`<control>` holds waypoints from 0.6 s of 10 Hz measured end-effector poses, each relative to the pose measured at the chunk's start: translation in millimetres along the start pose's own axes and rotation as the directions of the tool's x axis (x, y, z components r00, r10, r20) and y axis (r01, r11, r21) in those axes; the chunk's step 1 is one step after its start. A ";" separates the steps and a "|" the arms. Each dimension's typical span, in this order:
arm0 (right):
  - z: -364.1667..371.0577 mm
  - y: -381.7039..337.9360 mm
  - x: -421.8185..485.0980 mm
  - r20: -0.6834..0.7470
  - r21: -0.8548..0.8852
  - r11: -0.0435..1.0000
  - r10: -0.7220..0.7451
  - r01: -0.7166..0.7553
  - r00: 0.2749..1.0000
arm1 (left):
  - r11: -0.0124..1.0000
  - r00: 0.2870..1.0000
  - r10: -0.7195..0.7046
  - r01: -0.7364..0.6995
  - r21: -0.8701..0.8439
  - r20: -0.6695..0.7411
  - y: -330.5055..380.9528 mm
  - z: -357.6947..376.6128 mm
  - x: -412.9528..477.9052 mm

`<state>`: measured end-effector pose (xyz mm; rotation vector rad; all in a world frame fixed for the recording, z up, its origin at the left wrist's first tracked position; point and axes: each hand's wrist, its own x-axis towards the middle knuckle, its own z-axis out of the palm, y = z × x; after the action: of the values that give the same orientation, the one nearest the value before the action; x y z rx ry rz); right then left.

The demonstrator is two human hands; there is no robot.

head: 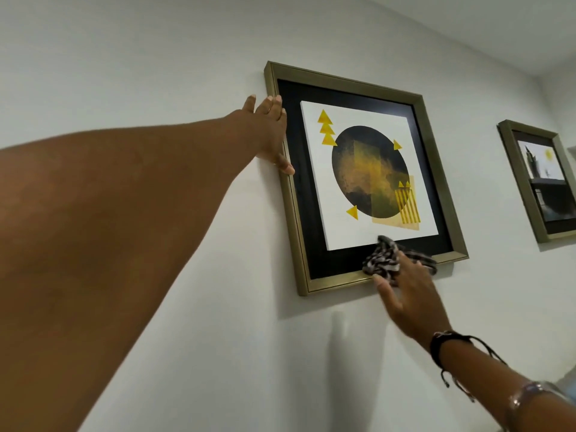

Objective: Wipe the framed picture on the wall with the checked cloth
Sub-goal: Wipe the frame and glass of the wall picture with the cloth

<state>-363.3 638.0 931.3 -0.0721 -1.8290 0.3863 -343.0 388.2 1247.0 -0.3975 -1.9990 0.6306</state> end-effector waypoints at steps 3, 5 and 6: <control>-2.1 -27.6 18.8 -0.059 0.086 0.944 0.325 -0.320 0.944 | 1.000 1.000 -0.010 0.010 -0.002 0.005 1.0 -1.2 -2.7; 9.5 -120.8 -41.9 0.001 0.081 0.997 0.010 -0.010 1.000 | 1.000 1.000 -0.012 0.012 0.000 0.014 1.6 -3.6 -5.3; 12.0 -158.7 -54.2 0.001 0.011 0.998 -0.064 0.064 0.998 | 1.000 1.000 -0.015 0.015 0.001 0.028 0.4 -2.4 -4.0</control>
<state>-335.1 472.3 925.7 -0.0052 -1.8252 0.3512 -339.0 387.1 1244.9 -0.3751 -2.0261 0.6310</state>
